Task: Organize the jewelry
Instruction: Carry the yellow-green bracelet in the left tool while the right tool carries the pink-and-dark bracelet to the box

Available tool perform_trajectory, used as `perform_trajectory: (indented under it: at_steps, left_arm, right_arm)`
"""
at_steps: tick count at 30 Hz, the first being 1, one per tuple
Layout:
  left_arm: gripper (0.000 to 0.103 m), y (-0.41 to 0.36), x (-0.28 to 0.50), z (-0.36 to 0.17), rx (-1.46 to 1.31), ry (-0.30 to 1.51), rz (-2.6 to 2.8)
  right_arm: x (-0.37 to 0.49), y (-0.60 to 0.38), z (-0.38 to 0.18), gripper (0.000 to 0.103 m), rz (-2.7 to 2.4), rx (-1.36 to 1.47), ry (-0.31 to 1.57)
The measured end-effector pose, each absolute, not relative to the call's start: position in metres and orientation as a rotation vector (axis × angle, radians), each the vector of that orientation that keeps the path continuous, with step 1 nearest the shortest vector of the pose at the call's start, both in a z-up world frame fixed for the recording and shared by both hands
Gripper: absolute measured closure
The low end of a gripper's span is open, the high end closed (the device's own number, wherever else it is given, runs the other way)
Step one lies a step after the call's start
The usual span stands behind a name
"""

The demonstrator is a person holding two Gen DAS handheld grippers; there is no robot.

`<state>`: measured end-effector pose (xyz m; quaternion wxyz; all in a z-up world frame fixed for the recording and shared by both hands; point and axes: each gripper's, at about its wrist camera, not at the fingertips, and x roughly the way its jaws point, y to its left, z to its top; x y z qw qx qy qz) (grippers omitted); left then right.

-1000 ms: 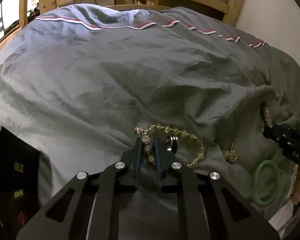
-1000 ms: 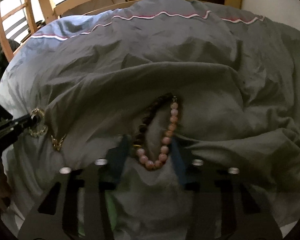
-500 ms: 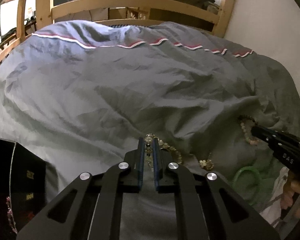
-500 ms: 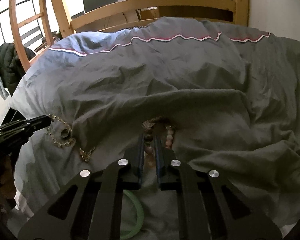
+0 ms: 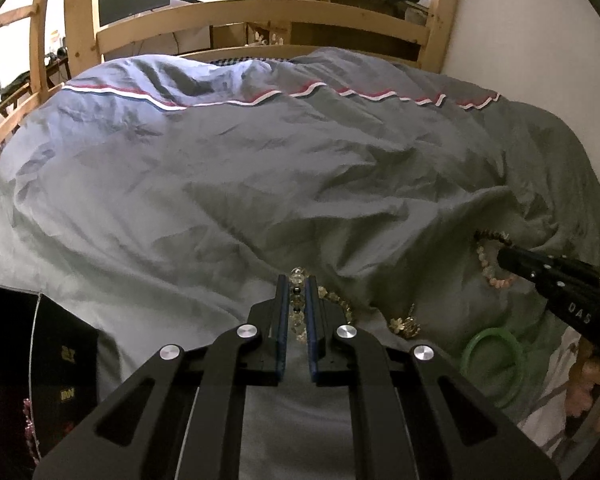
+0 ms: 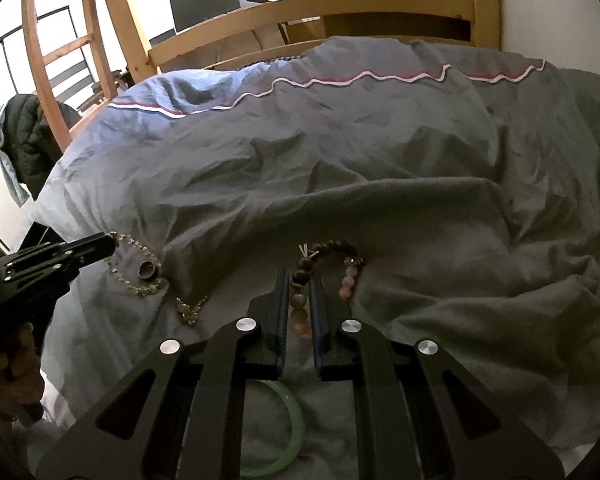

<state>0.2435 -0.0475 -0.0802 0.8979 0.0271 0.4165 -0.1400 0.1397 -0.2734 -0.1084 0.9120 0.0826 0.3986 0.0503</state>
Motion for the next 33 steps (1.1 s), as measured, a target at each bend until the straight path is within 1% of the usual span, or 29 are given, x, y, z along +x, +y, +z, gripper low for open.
perform_trajectory:
  at_steps: [13, 24, 33]
  left_arm:
    - [0.095, -0.049, 0.232, -0.064, 0.053, 0.827, -0.281]
    - [0.095, -0.043, 0.193, -0.050, 0.045, 0.835, -0.261]
    - [0.095, -0.030, 0.157, -0.026, 0.069, 0.827, -0.222]
  right_arm:
    - [0.122, -0.262, -0.083, 0.092, 0.149, 0.178, 0.769]
    - [0.098, -0.240, -0.060, 0.092, 0.197, 0.144, 0.741]
    - [0.070, -0.218, -0.038, 0.092, 0.233, 0.122, 0.740]
